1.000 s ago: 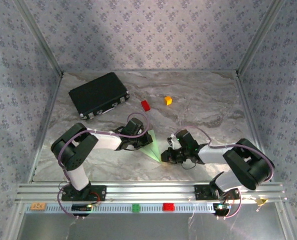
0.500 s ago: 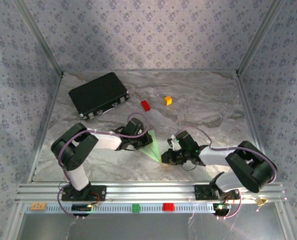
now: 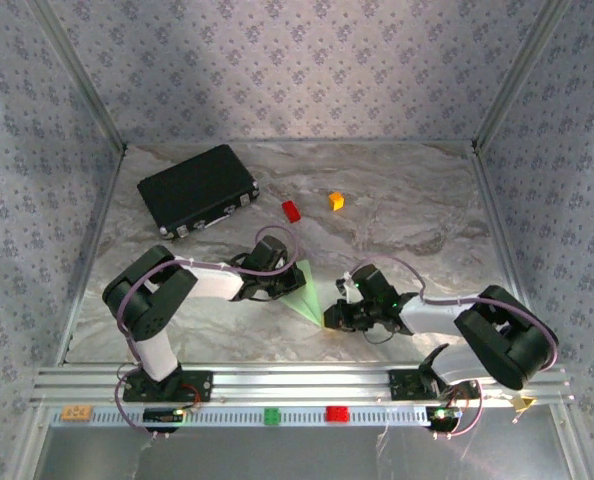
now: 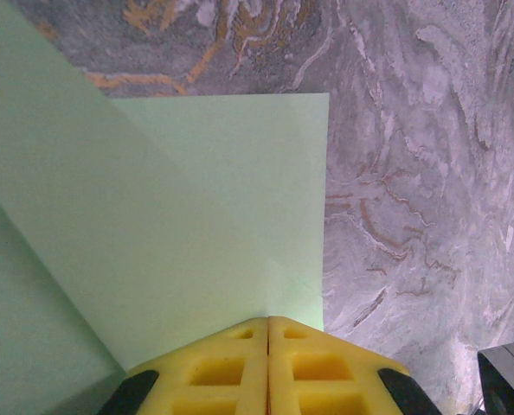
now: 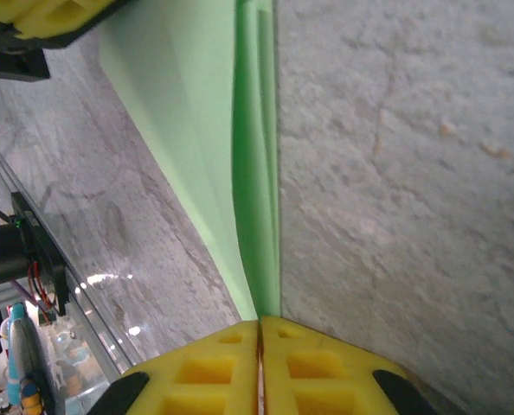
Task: Fold a paper plane with a square sheet of paper (pick it up from the middle)
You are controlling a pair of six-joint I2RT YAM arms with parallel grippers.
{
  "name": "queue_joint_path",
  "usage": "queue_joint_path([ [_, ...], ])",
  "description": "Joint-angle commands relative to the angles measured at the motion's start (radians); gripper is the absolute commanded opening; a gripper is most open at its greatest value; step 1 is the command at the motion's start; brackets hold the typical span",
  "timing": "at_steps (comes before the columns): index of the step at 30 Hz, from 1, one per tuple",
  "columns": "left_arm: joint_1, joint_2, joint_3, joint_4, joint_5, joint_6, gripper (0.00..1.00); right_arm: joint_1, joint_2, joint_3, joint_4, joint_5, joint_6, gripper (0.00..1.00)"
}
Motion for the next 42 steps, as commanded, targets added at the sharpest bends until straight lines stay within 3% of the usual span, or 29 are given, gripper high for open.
queue_joint_path([
  [1,0.004,0.025,-0.022,-0.032,-0.017,0.002,0.07,0.017,0.008,-0.047,-0.146,0.008,0.010,0.05],
  [9,0.004,0.026,-0.024,-0.032,-0.016,0.002,0.07,0.023,-0.031,-0.058,-0.194,0.047,0.024,0.12],
  [13,0.004,0.027,-0.022,-0.030,-0.016,0.001,0.07,0.023,-0.046,-0.063,-0.204,0.044,0.026,0.05],
  [15,0.003,0.028,-0.023,-0.031,-0.015,0.000,0.07,0.025,-0.054,-0.058,-0.207,0.038,0.032,0.09],
  [22,0.003,0.025,-0.023,-0.031,-0.008,0.004,0.06,0.016,-0.249,0.031,-0.397,0.117,0.013,0.13],
  [26,0.003,0.024,-0.024,-0.028,-0.006,0.004,0.06,-0.023,-0.321,0.065,-0.377,0.103,0.000,0.09],
  [33,0.002,0.029,-0.022,-0.026,-0.004,0.005,0.06,-0.017,-0.145,0.197,-0.279,0.035,-0.036,0.00],
  [42,0.002,0.041,-0.019,-0.027,-0.002,0.006,0.06,0.026,0.125,0.354,-0.241,0.026,-0.046,0.00],
])
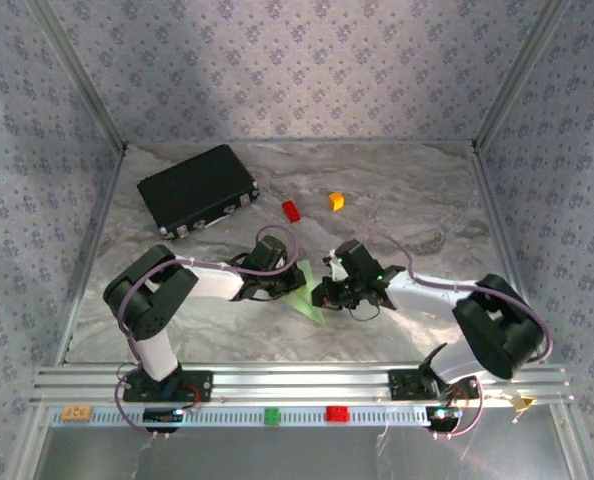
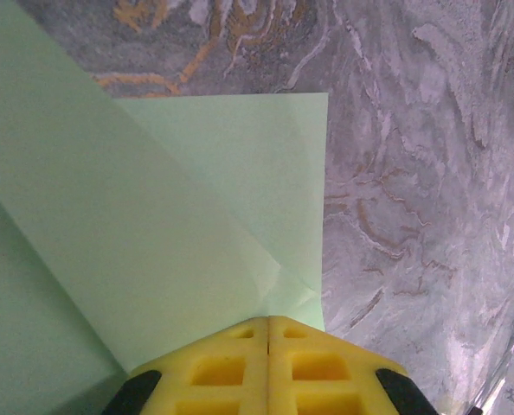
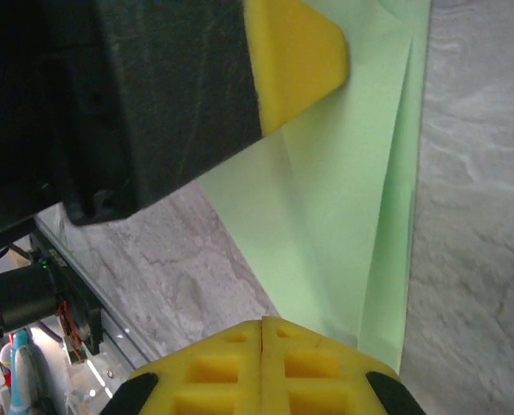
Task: Fold a paper plane with a square sheet of paper (pick it up from the middle)
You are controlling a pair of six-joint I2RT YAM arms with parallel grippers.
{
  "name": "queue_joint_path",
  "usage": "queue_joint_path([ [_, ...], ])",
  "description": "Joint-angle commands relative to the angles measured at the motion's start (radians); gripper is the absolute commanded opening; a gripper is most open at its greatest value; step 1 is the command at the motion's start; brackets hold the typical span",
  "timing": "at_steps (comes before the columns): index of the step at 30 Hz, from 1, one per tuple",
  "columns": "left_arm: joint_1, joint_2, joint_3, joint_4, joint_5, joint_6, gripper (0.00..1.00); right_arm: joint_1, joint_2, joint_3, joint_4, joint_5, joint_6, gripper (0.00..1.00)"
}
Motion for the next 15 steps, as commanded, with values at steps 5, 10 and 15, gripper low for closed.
queue_joint_path([
  [5,0.000,0.035,-0.020,-0.038,-0.009,0.006,0.06,0.029,0.131,0.104,0.000,-0.022,-0.041,0.00],
  [10,0.000,0.026,-0.023,-0.046,-0.011,0.008,0.06,0.027,0.201,0.103,-0.004,-0.021,-0.055,0.00],
  [15,0.002,0.020,-0.027,-0.053,-0.017,0.010,0.06,0.030,0.213,0.005,0.078,-0.043,-0.028,0.00],
])
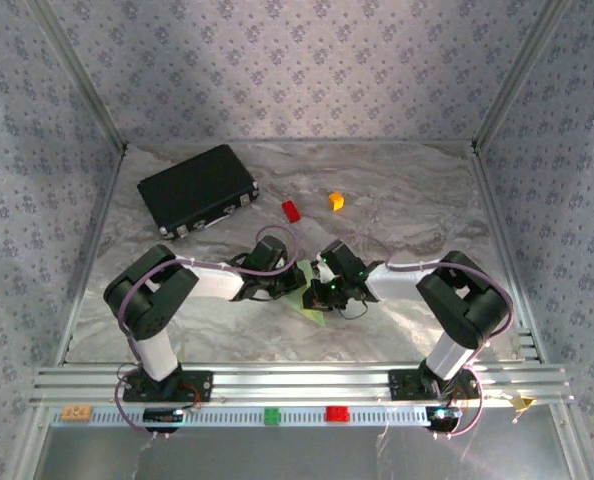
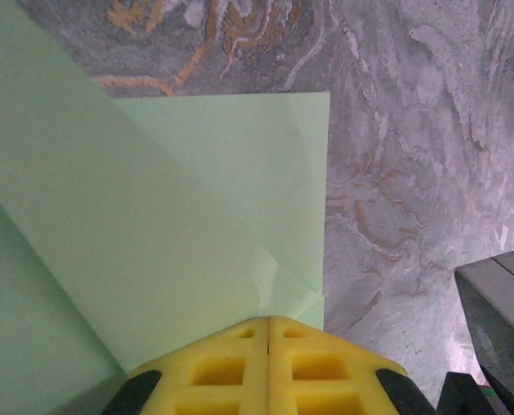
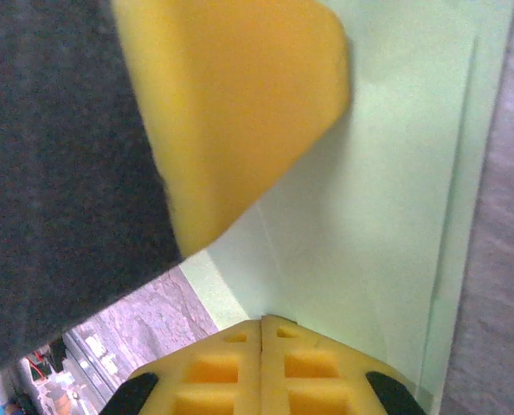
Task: Fold a paper plane with a square sheet of paper (pick it up from the middle)
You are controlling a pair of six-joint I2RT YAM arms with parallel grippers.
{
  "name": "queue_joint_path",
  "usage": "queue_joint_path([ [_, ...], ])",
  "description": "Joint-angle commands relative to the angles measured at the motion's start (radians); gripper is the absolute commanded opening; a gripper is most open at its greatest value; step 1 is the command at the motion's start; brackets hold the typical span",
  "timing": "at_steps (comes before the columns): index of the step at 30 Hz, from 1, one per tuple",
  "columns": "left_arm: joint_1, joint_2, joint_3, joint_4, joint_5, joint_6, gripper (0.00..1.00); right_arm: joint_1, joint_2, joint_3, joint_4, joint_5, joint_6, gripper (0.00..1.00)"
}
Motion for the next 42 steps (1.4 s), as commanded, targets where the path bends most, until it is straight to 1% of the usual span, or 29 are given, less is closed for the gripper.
queue_joint_path([
  [1,0.002,0.018,-0.026,-0.059,-0.016,0.010,0.06,0.007,0.008,-0.078,0.035,-0.025,0.010,0.00],
  [7,0.003,0.019,-0.027,-0.065,-0.022,0.010,0.06,0.006,-0.042,-0.162,0.085,-0.024,0.033,0.00],
  [18,0.002,0.025,-0.028,-0.074,-0.030,0.008,0.06,0.008,-0.157,-0.234,0.055,-0.028,0.025,0.02],
  [26,0.003,0.028,-0.029,-0.074,-0.031,0.008,0.06,0.013,-0.258,-0.325,0.008,0.000,0.027,0.02],
  [33,0.002,0.027,-0.030,-0.074,-0.033,0.005,0.06,0.029,-0.337,-0.411,0.015,0.024,0.070,0.02],
  [38,0.003,0.027,-0.031,-0.069,-0.028,0.004,0.06,0.033,-0.398,-0.421,-0.023,0.042,0.078,0.02],
  [42,0.002,0.018,-0.032,-0.067,-0.024,0.003,0.06,0.031,-0.494,-0.370,-0.101,0.047,0.074,0.02],
])
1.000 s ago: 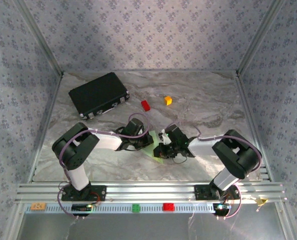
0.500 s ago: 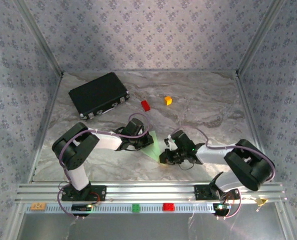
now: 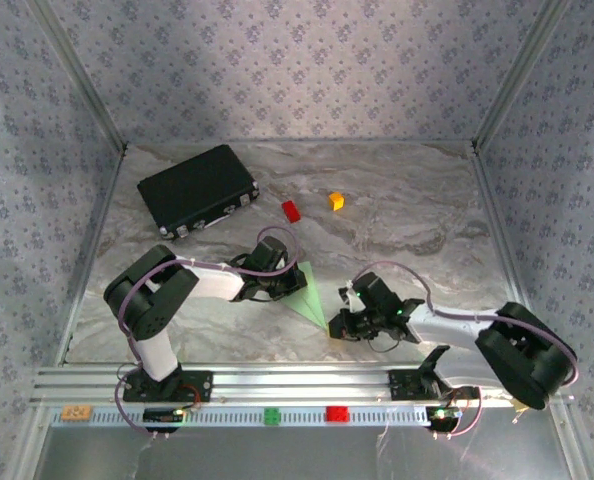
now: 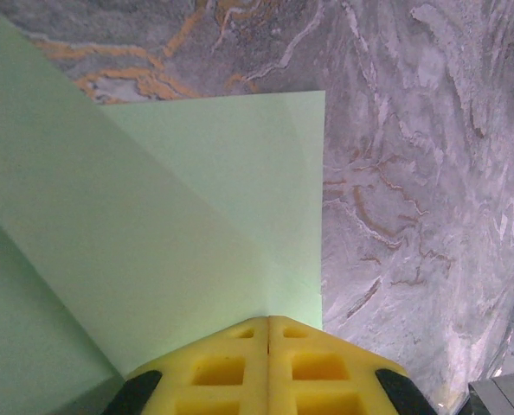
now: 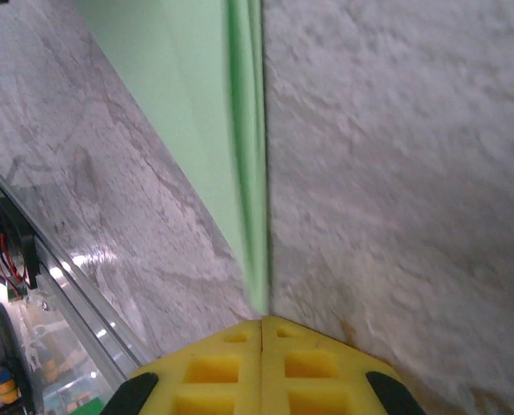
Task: Fold a paper plane with a square sheet of paper (pick it up from the middle)
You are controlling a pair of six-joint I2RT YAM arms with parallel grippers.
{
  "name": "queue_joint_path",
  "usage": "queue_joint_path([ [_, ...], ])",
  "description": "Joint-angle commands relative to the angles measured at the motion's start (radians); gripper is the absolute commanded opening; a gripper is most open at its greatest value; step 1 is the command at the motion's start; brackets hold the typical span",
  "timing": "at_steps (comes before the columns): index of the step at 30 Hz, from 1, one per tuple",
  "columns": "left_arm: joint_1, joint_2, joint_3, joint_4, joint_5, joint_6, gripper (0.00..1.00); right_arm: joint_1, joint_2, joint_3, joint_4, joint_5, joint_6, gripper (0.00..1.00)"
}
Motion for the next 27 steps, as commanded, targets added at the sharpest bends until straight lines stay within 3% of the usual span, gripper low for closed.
queue_joint_path([
  [1,0.005,0.015,-0.031,-0.064,-0.040,0.004,0.06,0.005,-0.082,0.045,-0.153,0.016,-0.003,0.02],
  [6,0.002,0.005,-0.034,-0.065,-0.045,0.004,0.05,-0.023,-0.125,0.144,-0.230,0.014,-0.049,0.02],
  [18,0.003,0.013,-0.033,-0.060,-0.043,0.005,0.06,-0.028,0.281,0.371,-0.044,-0.001,-0.031,0.00],
  [27,0.003,0.017,-0.041,-0.044,-0.040,0.000,0.06,-0.052,0.402,0.404,0.015,-0.014,-0.018,0.00],
])
